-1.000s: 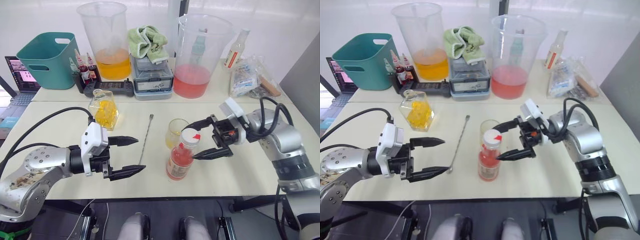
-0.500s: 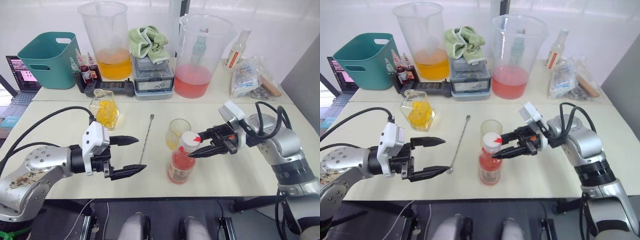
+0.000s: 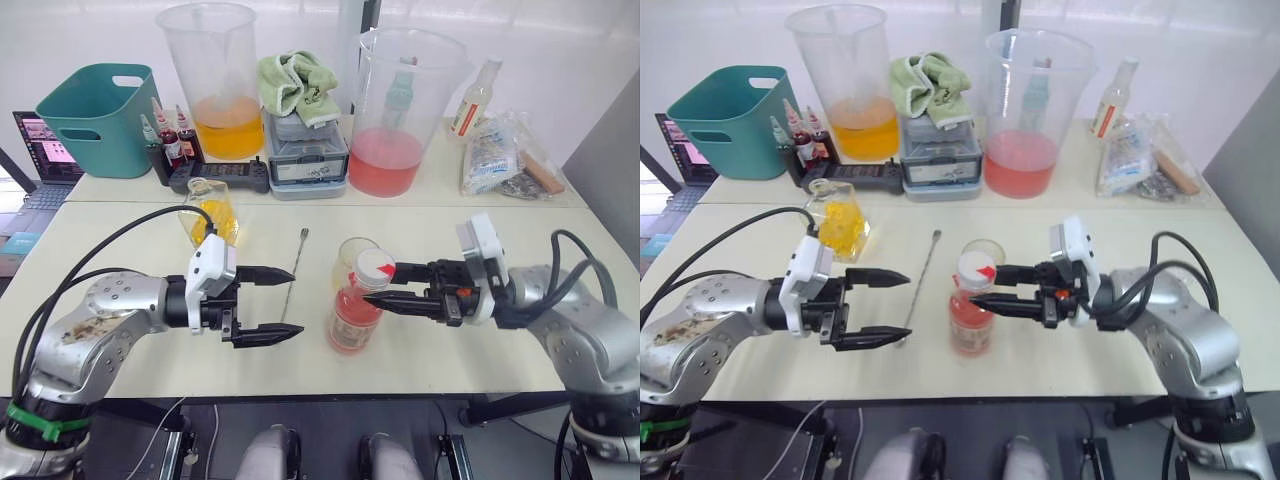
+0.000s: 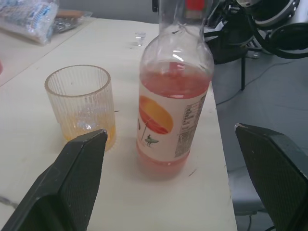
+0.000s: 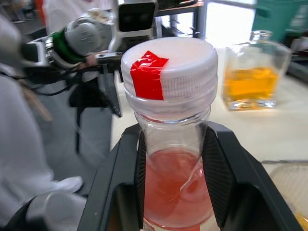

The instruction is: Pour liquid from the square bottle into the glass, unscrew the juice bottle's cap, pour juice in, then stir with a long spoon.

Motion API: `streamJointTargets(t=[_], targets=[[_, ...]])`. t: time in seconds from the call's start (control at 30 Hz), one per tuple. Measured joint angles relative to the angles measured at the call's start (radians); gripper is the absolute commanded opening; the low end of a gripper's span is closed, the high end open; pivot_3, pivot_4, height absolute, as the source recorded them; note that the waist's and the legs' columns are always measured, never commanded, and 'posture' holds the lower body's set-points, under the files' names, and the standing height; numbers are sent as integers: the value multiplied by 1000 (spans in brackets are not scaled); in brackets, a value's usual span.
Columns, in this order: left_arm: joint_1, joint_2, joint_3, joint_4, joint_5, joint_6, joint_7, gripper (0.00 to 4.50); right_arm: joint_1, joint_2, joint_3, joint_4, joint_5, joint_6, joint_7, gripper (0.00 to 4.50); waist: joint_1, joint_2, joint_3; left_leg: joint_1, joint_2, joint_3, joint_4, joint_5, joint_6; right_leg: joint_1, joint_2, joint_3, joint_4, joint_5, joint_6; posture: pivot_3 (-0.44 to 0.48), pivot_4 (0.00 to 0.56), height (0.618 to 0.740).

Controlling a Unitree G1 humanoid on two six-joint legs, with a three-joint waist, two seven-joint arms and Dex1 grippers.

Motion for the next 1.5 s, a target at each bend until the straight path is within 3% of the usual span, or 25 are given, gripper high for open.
streamJointTargets(t=[0.37, 0.57, 0.6, 0.83, 1.13, 1.37, 1.5], targets=[[-79, -23, -51, 85, 37, -30, -79, 4500, 190, 108, 29, -230, -75, 6, -354, 1131, -1, 0, 0, 0, 0, 0, 1, 0, 0, 1, 2, 0, 0, 0, 0, 0, 150, 739], [-78, -36, -57, 89, 51, -31, -81, 4500, 208, 119, 45, -259, -75, 9, -422, 1131, -2, 0, 0, 0, 0, 0, 1, 1, 0, 1, 2, 0, 0, 0, 0, 0, 150, 739], [-77, -37, -57, 89, 52, -31, -80, 4500, 208, 119, 45, -259, -72, 11, -424, 2169, -2, 0, 0, 0, 0, 0, 1, 0, 0, 1, 2, 0, 0, 0, 0, 0, 150, 739], [-60, -38, -52, 79, 54, -31, -69, 4500, 168, 26, 28, -192, -54, 28, -355, 4459, -2, 0, 0, 0, 0, 0, 1, 0, 1, 1, 2, 1, 0, 0, 0, 0, 150, 739], [-63, -44, -30, 57, 14, 11, -44, 4500, 191, -200, -205, -99, 104, 34, -90, 4459, 7, 0, 0, 0, 0, 0, 1, -3, 6, 2, 2, 1, -1, 0, 0, 0, 150, 739], [-132, -105, -27, 58, -12, 30, -13, 4500, 253, -325, -395, -29, 200, 85, 17, 4459, 10, -1, 0, 0, 0, 0, 3, -6, 10, 3, 2, 1, -1, 0, 0, 0, 150, 739], [-157, -151, -58, 61, -9, 37, 3, 4500, 278, -345, -437, -18, 208, 95, 34, 4459, 12, -1, 0, 0, 0, 0, 3, -6, 10, 3, 2, 1, -1, 0, 0, 0, 150, 739]])
